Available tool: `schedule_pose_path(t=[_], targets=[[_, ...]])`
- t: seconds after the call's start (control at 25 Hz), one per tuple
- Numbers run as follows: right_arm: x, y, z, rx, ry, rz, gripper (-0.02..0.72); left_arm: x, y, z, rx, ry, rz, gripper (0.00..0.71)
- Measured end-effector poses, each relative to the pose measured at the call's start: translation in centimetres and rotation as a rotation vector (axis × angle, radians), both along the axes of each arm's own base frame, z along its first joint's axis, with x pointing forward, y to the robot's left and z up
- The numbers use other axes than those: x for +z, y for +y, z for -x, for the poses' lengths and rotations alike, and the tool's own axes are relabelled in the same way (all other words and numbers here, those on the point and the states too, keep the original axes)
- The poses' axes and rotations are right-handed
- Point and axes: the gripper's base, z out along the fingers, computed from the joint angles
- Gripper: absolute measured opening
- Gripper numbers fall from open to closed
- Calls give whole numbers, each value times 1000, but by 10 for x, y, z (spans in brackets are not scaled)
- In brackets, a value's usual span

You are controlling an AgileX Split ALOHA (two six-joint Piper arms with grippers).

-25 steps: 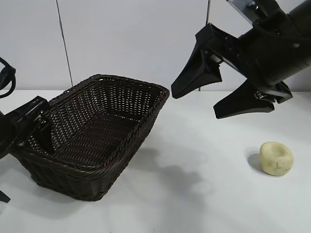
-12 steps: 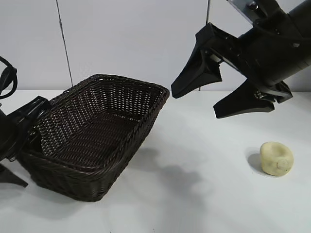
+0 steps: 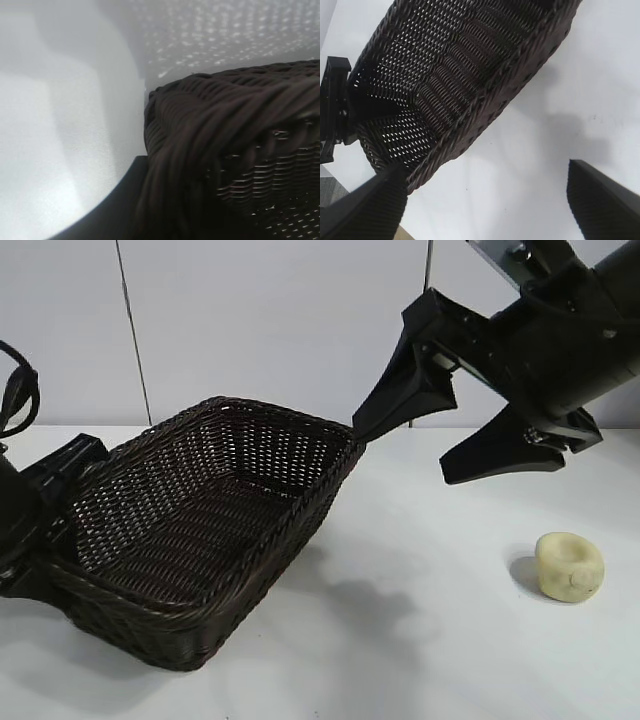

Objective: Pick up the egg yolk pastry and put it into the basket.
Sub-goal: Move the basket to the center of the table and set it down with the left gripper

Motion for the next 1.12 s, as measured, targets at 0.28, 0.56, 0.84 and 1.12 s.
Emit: schedule_pose_path(t=[0.28,0.56,0.84,1.12], targets=[[0,0,0,0,0,0,624,21,-5,-21,-79,-38,-15,110],[0,0,0,0,0,0,624,40,24,-43,-248,-55,-109,110],[0,0,0,0,0,0,624,57,24,-67,-494,-82,-140,110],[0,0,0,3,3,-1,624,48,7,-88,-803,-61,-85,110]])
